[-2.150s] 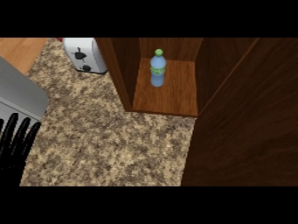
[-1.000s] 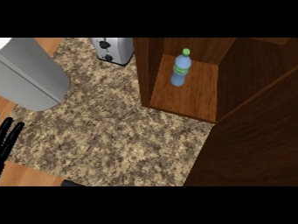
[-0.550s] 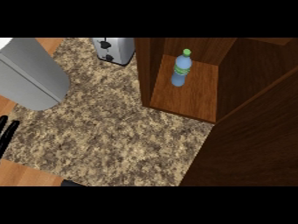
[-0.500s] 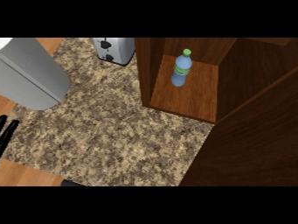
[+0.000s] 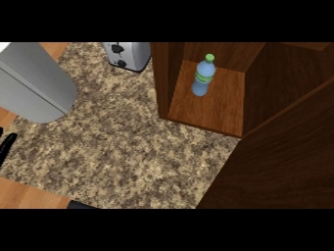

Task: Pick up the bottled water, place it into the cabinet and close the cabinet

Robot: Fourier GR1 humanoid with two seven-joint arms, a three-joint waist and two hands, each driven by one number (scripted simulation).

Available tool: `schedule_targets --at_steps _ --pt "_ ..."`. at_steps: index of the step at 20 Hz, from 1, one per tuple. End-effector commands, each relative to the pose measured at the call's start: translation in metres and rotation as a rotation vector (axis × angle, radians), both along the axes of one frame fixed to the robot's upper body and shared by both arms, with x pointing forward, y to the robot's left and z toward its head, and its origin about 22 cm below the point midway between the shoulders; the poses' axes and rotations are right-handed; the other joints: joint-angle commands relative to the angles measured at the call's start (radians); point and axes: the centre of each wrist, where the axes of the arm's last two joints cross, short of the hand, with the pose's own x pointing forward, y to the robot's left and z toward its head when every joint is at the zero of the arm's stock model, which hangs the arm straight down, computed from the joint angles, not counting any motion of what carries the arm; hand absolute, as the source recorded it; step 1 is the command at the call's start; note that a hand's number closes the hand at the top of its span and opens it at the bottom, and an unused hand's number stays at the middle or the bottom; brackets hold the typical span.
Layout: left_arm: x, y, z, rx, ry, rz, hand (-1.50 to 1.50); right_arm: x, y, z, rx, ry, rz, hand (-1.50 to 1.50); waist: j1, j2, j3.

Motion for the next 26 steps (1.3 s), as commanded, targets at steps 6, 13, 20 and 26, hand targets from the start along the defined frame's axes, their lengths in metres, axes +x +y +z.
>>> schedule_targets --at_steps 6,13,20,26 --pt "0.006 0.004 0.008 0.009 -0.029 -0.026 -1.5 -0.005 0.019 -0.01 0.113 0.154 0.081 1.5 0.048 0.042 0.005" --pt "0.009 0.004 0.01 0.008 -0.043 -0.024 -1.5 0.007 0.014 -0.011 0.132 0.15 -0.043 1.5 0.036 0.044 0.008" --pt "0.013 0.011 0.013 0.02 -0.043 -0.017 -1.5 0.032 0.009 -0.003 -0.015 0.02 -0.136 1.5 0.044 0.034 0.005" --pt "0.012 0.009 0.008 0.01 -0.016 -0.034 -1.5 0.065 0.017 -0.007 -0.099 0.032 -0.206 1.5 0.045 0.031 0.009"
